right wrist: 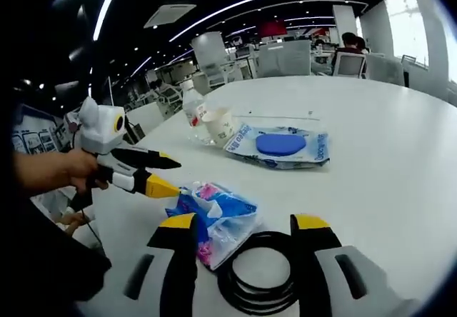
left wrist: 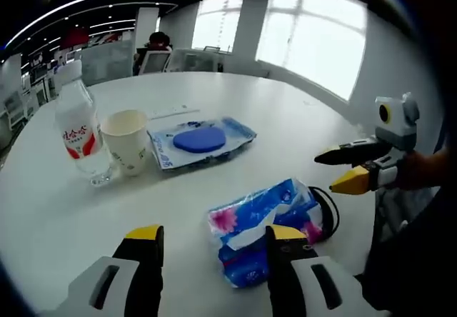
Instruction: Arrange the tabletop items into an orderly group along one side of the table until the central work area is clear of visible clutter.
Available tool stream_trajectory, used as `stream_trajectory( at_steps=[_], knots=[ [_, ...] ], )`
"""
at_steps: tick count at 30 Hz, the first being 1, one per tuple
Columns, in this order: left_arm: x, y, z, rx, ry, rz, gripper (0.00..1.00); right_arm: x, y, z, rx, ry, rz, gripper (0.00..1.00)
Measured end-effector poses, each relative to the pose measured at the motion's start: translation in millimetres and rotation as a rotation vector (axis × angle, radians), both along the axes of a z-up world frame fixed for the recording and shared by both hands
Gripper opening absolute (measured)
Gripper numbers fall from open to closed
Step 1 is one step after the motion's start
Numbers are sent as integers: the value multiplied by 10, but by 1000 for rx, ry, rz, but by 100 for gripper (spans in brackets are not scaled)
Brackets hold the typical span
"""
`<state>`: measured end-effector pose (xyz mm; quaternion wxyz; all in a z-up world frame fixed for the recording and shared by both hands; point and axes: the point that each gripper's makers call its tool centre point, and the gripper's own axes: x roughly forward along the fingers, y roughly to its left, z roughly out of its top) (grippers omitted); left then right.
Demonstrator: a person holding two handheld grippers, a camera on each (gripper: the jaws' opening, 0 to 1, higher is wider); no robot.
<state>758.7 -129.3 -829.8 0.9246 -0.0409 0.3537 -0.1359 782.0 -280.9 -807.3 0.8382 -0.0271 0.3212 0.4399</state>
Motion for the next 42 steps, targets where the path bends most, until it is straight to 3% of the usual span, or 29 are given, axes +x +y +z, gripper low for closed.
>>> stream_trajectory(
  at_steps=[4, 10, 13, 19, 21, 32, 42],
  knots=[
    [-66, -28, -75, -8, 14, -5, 55, -154, 55, -52, 9, 38, 3, 44],
    [-122, -102, -169, -12, 16, -29, 46, -220, 116, -174, 25, 92, -23, 32],
    [-144, -85, -244, -24, 39, -21, 38, -214, 132, -224, 17, 103, -38, 29],
    [-200, -116, -409, -69, 84, -13, 22, -264, 143, -317, -2, 125, -57, 13],
    [-211, -144, -377, -76, 92, -16, 19, -296, 147, -346, -5, 133, -62, 10],
    [-276, -120, -402, -61, 106, -27, 2, -360, 146, -360, -17, 143, -81, 2],
    [-320, -142, -363, -64, 88, -23, 0, -439, 121, -330, -29, 149, -93, 0]
  ],
)
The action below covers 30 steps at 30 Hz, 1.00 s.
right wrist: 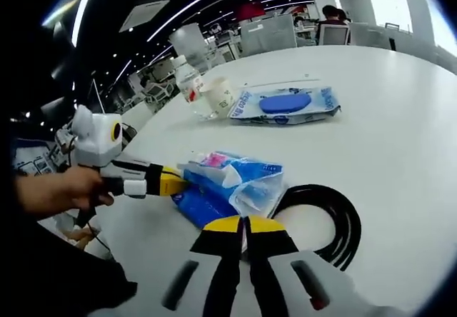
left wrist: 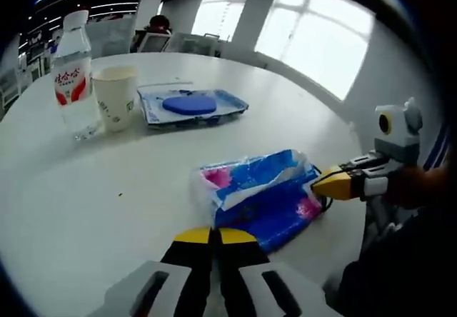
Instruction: Arrange the tabletop items into an orderly group along one side of the table until the central work area is clear of visible clutter.
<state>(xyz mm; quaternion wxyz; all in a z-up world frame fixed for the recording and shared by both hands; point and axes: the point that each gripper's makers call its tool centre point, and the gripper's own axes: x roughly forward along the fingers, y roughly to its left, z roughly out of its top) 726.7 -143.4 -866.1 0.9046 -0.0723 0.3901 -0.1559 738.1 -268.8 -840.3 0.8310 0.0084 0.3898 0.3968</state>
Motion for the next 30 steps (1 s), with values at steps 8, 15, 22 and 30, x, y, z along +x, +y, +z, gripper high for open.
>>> stream_trajectory(
  at_steps=[8, 15, 22, 30],
  knots=[
    [5, -21, 186, -21, -47, 16, 0, 38, -41, 155, 24, -19, -22, 0],
    [96, -28, 366, -31, -75, 38, 0, 149, -70, 294, 10, -60, -39, 0],
    [191, -39, 517, -26, -99, 52, 0, 264, -104, 427, 21, -75, -65, 0],
    [320, -128, 719, -38, -101, 74, 0, 502, -158, 575, -15, -66, -58, 0]
  ],
)
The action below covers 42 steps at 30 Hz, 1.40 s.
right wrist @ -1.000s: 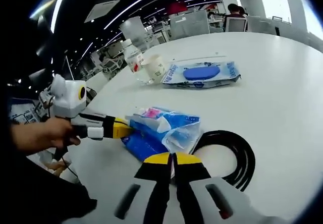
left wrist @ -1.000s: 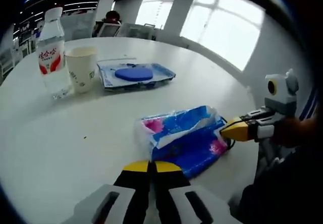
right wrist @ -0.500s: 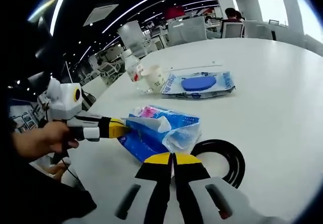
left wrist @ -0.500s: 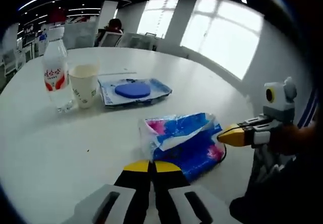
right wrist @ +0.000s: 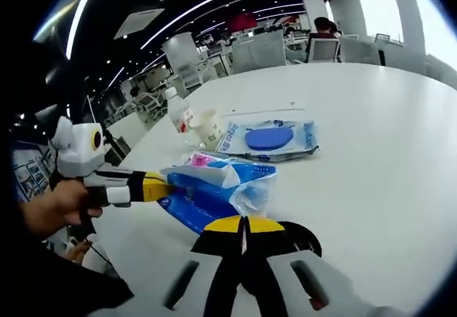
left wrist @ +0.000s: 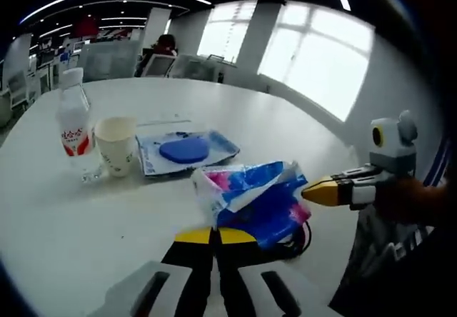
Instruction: Arrange the tabletop items into an orderly group along one side of the table until the central work area is clear of visible clutter.
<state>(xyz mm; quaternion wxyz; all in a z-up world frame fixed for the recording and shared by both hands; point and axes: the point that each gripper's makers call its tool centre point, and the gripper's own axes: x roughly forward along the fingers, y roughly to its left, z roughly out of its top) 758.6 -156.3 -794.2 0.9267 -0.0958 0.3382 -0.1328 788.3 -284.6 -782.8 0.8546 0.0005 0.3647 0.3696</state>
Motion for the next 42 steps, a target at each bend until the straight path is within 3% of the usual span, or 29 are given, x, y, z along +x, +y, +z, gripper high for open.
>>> stream_trajectory(
  at_steps=[10, 19, 28, 33, 42],
  knots=[
    [209, -125, 233, -25, -12, 14, 0, 307, -112, 175, -14, -23, 1, 0],
    [622, -264, 418, -48, -44, 33, 0, 734, -258, 336, -9, -74, -11, 0],
    [1015, -442, 461, -38, -74, 34, 0, 1192, -443, 448, -40, -130, -10, 0],
    [1260, -542, 502, -73, -91, 52, 0, 1405, -538, 516, -49, -164, -3, 0],
    [1582, -717, 526, -84, -97, 65, 0, 1787, -675, 531, -54, -175, 11, 0]
  ],
)
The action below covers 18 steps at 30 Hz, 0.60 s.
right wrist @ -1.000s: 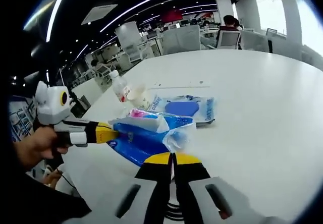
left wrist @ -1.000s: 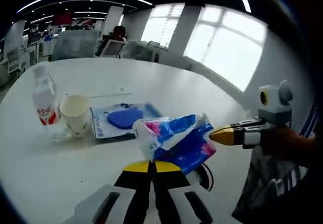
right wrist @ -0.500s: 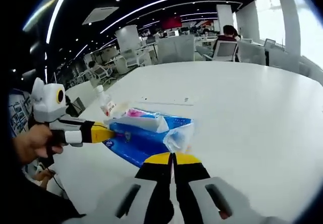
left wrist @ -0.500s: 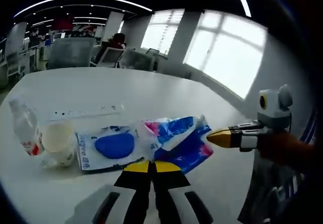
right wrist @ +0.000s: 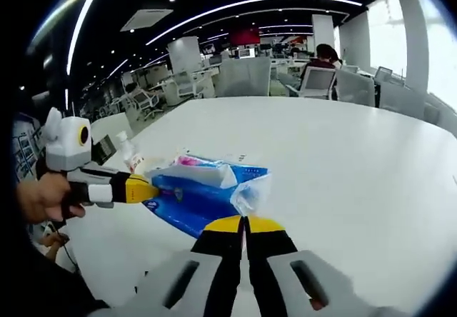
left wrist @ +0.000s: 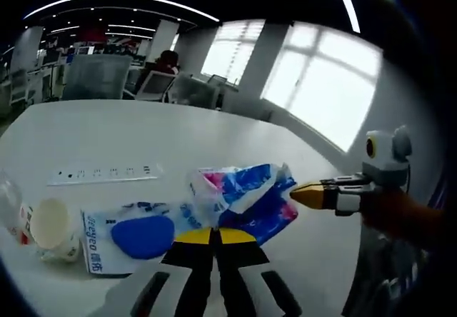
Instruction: Arrange the tabletop items into an orderly group along one side of the table until the central work area is clear of visible clutter.
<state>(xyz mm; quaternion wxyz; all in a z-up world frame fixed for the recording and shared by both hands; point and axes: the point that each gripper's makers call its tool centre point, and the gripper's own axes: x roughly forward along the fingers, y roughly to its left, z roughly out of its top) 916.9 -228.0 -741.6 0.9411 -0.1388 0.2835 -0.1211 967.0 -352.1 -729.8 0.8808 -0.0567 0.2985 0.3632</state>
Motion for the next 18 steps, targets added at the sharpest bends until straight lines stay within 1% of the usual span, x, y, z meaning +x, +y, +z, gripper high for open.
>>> stream_trajectory(
  at_steps=[5, 8, 11, 13, 15, 18],
  knots=[
    [123, -101, -79, 2, 6, 5, 0, 179, -100, -43, 17, 12, 5, 0],
    [177, -187, -100, 9, 2, -8, 0, 277, -182, -110, 3, 10, 9, 0],
    [255, -249, -138, 28, -5, -17, 0, 278, -220, -146, 8, 24, -12, 0],
    [314, -300, -214, 44, 3, -32, 0, 345, -278, -239, 4, 30, -30, 0],
    [338, -328, -272, 50, 15, -42, 0, 358, -291, -289, -8, 26, -36, 0],
    [388, -360, -363, 52, 29, -50, 0, 426, -329, -402, -46, 2, -26, 0]
  ],
)
